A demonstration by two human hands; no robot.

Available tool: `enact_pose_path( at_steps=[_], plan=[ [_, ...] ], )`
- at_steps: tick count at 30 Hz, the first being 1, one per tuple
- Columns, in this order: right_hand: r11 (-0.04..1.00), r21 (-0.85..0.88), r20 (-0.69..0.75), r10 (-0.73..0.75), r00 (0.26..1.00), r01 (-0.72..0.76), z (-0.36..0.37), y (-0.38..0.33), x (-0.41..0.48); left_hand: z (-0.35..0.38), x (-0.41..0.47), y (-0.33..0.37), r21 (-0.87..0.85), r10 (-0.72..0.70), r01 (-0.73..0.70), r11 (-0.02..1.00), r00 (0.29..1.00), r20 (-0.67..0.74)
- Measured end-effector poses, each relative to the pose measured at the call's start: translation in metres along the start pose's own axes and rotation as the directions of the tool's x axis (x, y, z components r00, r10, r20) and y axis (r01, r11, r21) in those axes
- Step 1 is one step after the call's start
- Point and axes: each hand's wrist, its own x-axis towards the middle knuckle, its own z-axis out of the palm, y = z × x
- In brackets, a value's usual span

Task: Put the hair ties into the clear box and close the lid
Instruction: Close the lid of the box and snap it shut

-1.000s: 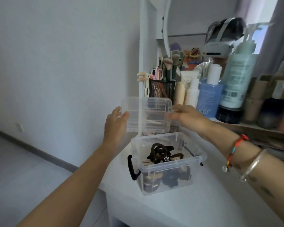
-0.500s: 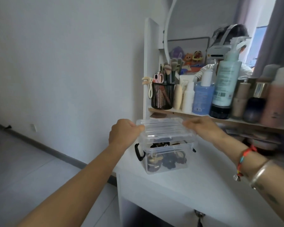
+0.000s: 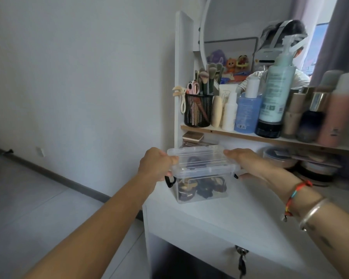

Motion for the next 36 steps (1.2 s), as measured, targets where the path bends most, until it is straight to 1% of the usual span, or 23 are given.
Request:
enact_pose_path(
  at_steps=[2, 3, 4, 6, 8, 10, 12, 14, 16, 19, 22, 25, 27, 28, 31, 36],
  plan=[
    [0.997, -0.023, 0.044, 0.070, 0.997, -0.069, 0.001, 0.002, -0.001, 0.000, 0.004, 0.000, -0.007, 0.001, -0.001, 1.000, 0.999, -0.038],
    [0.995, -0.037, 0.065, 0.092, 0.994, -0.090, 0.001, 0.004, -0.002, 0.000, 0.006, 0.000, 0.017, 0.003, -0.002, 1.000, 0.998, -0.062],
    [0.992, -0.073, 0.075, 0.103, 0.992, -0.098, 0.001, 0.005, -0.002, -0.001, 0.009, 0.000, 0.052, 0.017, -0.012, 0.999, 0.996, -0.087],
    [0.979, -0.182, 0.048, 0.102, 0.994, -0.091, 0.000, 0.006, -0.001, -0.001, 0.012, 0.001, 0.103, 0.047, -0.035, 0.994, 0.992, -0.117],
    [0.958, -0.280, -0.018, 0.055, 0.998, -0.058, -0.002, 0.004, 0.001, 0.000, 0.014, 0.002, 0.161, 0.073, -0.050, 0.986, 0.988, -0.140],
    [0.939, -0.345, -0.067, -0.028, 0.997, 0.003, -0.003, 0.001, 0.003, 0.000, 0.015, 0.003, 0.205, 0.082, -0.049, 0.978, 0.984, -0.158],
    [0.910, -0.409, -0.064, -0.110, 0.992, 0.075, -0.001, -0.003, 0.004, 0.002, 0.018, 0.003, 0.226, 0.064, -0.027, 0.974, 0.985, -0.159],
    [0.868, -0.481, -0.063, -0.171, 0.983, 0.121, 0.002, -0.005, 0.005, 0.003, 0.021, 0.001, 0.257, 0.009, 0.029, 0.966, 0.990, -0.144],
    [0.822, -0.552, -0.043, -0.193, 0.980, 0.138, 0.003, -0.008, 0.006, 0.003, 0.024, -0.001, 0.241, -0.052, 0.077, 0.968, 0.993, -0.108],
    [0.755, -0.640, -0.033, -0.208, 0.978, 0.140, 0.004, -0.012, 0.007, 0.003, 0.024, -0.003, 0.161, -0.125, 0.133, 0.978, 0.990, -0.058],
    [0.749, -0.645, -0.039, -0.233, 0.972, 0.154, 0.004, -0.016, 0.006, 0.002, 0.024, -0.002, 0.114, -0.130, 0.134, 0.984, 0.990, -0.047],
    [0.830, -0.534, -0.039, -0.216, 0.976, 0.163, 0.002, -0.014, 0.004, 0.002, 0.026, -0.003, 0.110, -0.067, 0.077, 0.991, 0.994, -0.089],
    [0.846, -0.508, -0.039, -0.212, 0.976, 0.163, 0.002, -0.014, 0.004, 0.003, 0.024, -0.003, 0.123, -0.005, 0.021, 0.992, 0.991, -0.133],
    [0.845, -0.510, -0.038, -0.211, 0.977, 0.163, 0.002, -0.014, 0.004, 0.005, 0.023, -0.002, 0.156, 0.038, -0.013, 0.988, 0.986, -0.164],
    [0.843, -0.513, -0.034, -0.212, 0.977, 0.165, 0.002, -0.015, 0.004, 0.007, 0.021, 0.001, 0.334, 0.168, -0.088, 0.938, 0.961, -0.219],
    [0.832, -0.532, -0.038, -0.210, 0.977, 0.158, 0.003, -0.015, 0.004, 0.006, 0.019, 0.010, 0.495, 0.242, -0.118, 0.861, 0.951, -0.193]
  ],
)
